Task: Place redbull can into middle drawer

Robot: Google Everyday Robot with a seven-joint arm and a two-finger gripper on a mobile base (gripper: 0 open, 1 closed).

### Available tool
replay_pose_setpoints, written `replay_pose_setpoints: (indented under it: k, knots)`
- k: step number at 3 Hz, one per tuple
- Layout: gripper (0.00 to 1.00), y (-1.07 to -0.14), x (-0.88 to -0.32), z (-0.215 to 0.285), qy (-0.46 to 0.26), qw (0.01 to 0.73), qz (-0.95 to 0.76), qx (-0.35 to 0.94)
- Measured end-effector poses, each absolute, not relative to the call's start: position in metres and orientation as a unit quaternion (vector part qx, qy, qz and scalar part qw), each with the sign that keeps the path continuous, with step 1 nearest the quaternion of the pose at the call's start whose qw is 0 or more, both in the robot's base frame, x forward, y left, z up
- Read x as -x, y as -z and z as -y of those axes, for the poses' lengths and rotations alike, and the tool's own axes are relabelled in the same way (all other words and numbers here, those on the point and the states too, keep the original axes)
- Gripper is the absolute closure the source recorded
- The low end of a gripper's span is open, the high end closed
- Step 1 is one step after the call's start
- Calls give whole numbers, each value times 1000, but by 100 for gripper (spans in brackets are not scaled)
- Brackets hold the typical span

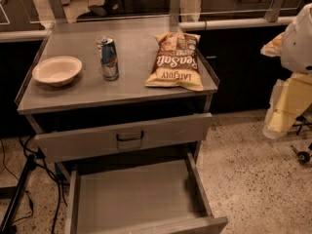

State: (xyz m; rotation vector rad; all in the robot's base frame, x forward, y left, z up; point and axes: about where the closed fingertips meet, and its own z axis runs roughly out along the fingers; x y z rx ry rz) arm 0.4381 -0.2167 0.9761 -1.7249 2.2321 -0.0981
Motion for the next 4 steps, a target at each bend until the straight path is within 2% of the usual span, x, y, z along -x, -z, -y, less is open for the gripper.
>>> replay_pose_setpoints:
  k: [1,4]
  knots:
    - [0,-976,-438,217,34,159,-781,603]
    - [0,-972,-492,165,-50,225,-780,582]
